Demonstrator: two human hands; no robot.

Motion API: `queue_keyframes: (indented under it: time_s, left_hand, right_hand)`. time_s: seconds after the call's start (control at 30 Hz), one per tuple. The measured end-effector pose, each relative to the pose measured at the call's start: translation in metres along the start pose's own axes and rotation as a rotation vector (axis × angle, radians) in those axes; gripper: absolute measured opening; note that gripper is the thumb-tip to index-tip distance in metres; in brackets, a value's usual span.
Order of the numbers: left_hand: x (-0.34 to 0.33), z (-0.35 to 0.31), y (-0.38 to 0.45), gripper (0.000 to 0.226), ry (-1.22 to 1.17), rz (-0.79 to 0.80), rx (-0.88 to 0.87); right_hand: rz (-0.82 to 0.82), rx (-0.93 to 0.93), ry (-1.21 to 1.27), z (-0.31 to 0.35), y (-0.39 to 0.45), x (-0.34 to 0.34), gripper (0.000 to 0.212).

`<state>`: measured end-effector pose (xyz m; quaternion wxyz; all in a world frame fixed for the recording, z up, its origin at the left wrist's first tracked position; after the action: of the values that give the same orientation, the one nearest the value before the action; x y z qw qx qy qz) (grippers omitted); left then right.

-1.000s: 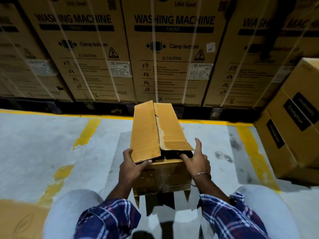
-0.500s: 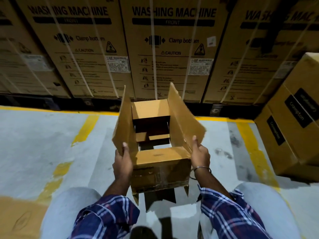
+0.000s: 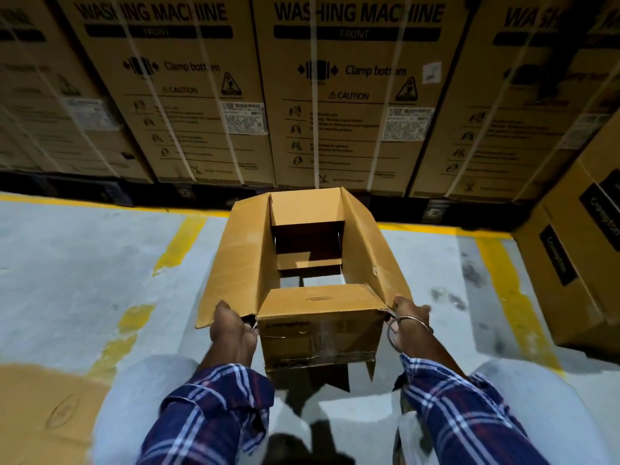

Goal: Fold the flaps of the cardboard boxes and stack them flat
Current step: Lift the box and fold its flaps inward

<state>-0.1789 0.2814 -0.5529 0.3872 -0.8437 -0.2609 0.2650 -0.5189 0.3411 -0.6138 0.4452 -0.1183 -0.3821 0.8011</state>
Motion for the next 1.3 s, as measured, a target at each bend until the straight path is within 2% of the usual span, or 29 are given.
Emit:
queue_keyframes:
  time_s: [0.1, 0.2, 0.27, 0.33, 0.4, 0.47, 0.53, 0.57, 0.63, 0.7, 0.83, 0.97, 1.07, 1.17, 1.2, 1.23, 1.3]
  left_hand:
    - [0.003, -0.003, 0.002, 0.037, 0.016, -0.059, 0.013]
    - [0.003, -0.004, 0.006, 0.047, 0.07, -0.094, 0.025]
    - [0.008, -0.001, 0.009, 0.052, 0.107, -0.091, 0.052]
    - [0.019, 0.008, 0.037, 0.054, 0.176, -0.023, 0.036]
    - [0.024, 0.013, 0.053, 0.058, 0.297, -0.02, 0.013]
    - [0.021, 0.012, 0.037, 0.049, 0.369, -0.048, -0.015]
    - [0.014, 0.012, 0.026, 0.043, 0.494, 0.057, -0.013]
    - [0.011, 0.015, 0.02, 0.05, 0.553, 0.144, 0.023]
    - [0.006, 0.019, 0.014, 0.081, 0.671, 0.243, 0.132]
    - [0.005, 0.018, 0.008, 0.099, 0.751, 0.157, 0.166]
    - [-0.001, 0.015, 0.009, 0.078, 0.864, 0.049, 0.062]
    - [-0.005, 0.015, 0.013, 0.062, 0.97, 0.03, -0.018]
    - [-0.005, 0.02, 0.011, 0.051, 1.033, 0.054, -0.03]
    - [0.001, 0.028, 0.013, 0.041, 1.093, 0.084, -0.055]
    - [0.004, 0.031, 0.013, 0.038, 1.118, 0.085, -0.077]
    - [0.005, 0.034, 0.013, 0.036, 1.135, 0.087, -0.108]
    - [0.008, 0.038, 0.006, 0.028, 1.155, 0.093, -0.141]
  right_hand:
    - [0.124, -0.004, -0.053, -0.021, 0.051, -0.013, 0.127]
    - [0.315, -0.01, -0.207, -0.004, -0.016, -0.019, 0.11]
    - [0.389, 0.003, -0.302, 0.004, -0.048, -0.022, 0.107]
    - [0.393, 0.054, -0.362, 0.002, -0.049, -0.022, 0.106]
    - [0.36, 0.085, -0.439, 0.004, -0.047, -0.023, 0.092]
    - [0.345, 0.116, -0.505, 0.007, -0.052, -0.025, 0.074]
    - [0.333, 0.159, -0.579, 0.012, -0.056, -0.026, 0.069]
    - [0.335, 0.182, -0.632, 0.012, -0.057, -0.027, 0.07]
    - [0.351, 0.217, -0.725, 0.012, -0.062, -0.028, 0.07]
    - [0.366, 0.258, -0.751, 0.009, -0.063, -0.03, 0.067]
    - [0.352, 0.255, -0.716, 0.007, -0.055, -0.029, 0.066]
    - [0.315, 0.237, -0.7, 0.005, -0.05, -0.028, 0.068]
    - [0.233, 0.393, -0.811, 0.011, -0.049, -0.025, 0.059]
    - [0.031, 0.833, -0.933, 0.025, -0.058, -0.027, 0.053]
    - [0.041, 0.969, -0.94, 0.03, -0.064, -0.033, 0.056]
    - [0.121, 1.044, -0.961, 0.035, -0.071, -0.042, 0.056]
    - [0.341, 1.028, -1.091, 0.035, -0.079, -0.061, 0.054]
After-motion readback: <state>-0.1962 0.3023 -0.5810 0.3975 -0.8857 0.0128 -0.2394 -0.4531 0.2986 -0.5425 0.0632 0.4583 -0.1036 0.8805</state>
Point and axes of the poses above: each hand's wrist, its own y-axis towards the middle knuckle, its own x-axis out of the back of the hand, z = x × y, the point moved 2 cm from there along y, towards the middle knuckle, and after that the axes turned 3 degrees about y, right-handed, at the moved point
